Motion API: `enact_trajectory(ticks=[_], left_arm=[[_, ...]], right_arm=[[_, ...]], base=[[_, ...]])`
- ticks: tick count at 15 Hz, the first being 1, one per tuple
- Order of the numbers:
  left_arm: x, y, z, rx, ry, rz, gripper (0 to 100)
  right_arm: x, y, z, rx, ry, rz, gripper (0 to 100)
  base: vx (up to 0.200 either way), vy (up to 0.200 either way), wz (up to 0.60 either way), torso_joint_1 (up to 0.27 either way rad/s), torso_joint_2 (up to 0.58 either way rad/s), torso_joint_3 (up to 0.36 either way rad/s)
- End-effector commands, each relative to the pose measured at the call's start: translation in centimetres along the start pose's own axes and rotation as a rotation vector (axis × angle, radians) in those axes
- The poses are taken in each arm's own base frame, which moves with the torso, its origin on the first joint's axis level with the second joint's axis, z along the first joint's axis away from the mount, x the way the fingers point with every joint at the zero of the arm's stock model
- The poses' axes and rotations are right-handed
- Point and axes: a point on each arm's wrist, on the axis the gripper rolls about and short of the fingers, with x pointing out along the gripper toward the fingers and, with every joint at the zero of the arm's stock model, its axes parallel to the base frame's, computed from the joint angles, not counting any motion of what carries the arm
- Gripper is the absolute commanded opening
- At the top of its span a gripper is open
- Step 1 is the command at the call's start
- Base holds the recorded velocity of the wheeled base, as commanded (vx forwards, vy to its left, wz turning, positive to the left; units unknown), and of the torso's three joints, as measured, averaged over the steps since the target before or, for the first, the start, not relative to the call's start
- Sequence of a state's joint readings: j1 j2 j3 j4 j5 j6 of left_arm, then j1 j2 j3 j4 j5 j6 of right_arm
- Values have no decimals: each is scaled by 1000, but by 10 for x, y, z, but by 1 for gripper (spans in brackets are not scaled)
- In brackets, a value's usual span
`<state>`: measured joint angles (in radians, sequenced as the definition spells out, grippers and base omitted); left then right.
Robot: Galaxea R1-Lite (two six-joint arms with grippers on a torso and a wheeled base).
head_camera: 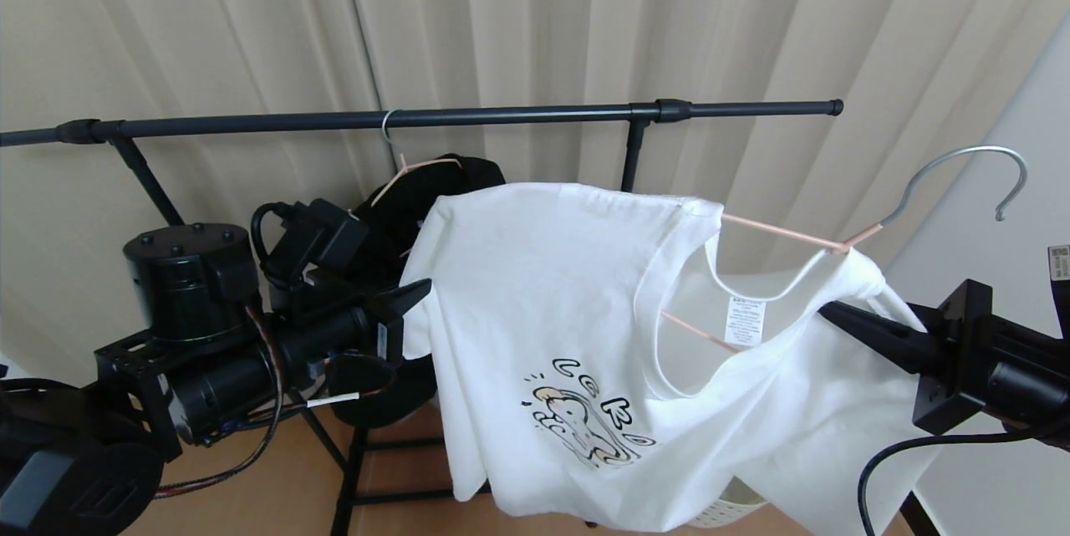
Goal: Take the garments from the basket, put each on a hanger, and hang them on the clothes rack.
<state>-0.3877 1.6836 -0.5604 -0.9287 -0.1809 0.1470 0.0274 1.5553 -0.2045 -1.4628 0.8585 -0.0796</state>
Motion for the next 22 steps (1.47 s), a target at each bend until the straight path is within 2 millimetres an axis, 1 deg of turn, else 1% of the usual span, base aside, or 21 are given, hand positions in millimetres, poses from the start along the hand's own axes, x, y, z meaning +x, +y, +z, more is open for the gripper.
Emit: enact_trajectory(ticks=[1, 7, 10, 11, 16, 19, 22], left_arm=[[-3, 1, 0, -2, 0, 7, 0], [-5, 2, -6, -8, 26, 50, 0], [-5, 0, -5, 3, 22, 43, 0], [-4, 0, -4, 4, 20, 40, 100], [-10, -1, -2, 6, 7, 36, 100], [-18, -2, 7, 12, -28, 35, 100], [-31, -5, 18, 19, -77, -8, 100]], right_arm=[[0, 0, 0, 1, 1, 1, 0], [0, 0, 0, 2, 1, -1, 0], [0, 0, -1, 4, 2, -1, 0], [0, 0, -1, 4, 2, -1, 0], [0, -1, -1, 6, 4, -1, 0], [1, -2, -4, 14, 11, 0, 0], [2, -2, -6, 22, 18, 1, 0]], base=[[0, 0, 0, 0, 0, 0], [0, 0, 0, 0, 0, 0], [0, 0, 0, 0, 0, 0], [0, 0, 0, 0, 0, 0], [0, 0, 0, 0, 0, 0], [0, 0, 0, 0, 0, 0], [0, 0, 0, 0, 0, 0]])
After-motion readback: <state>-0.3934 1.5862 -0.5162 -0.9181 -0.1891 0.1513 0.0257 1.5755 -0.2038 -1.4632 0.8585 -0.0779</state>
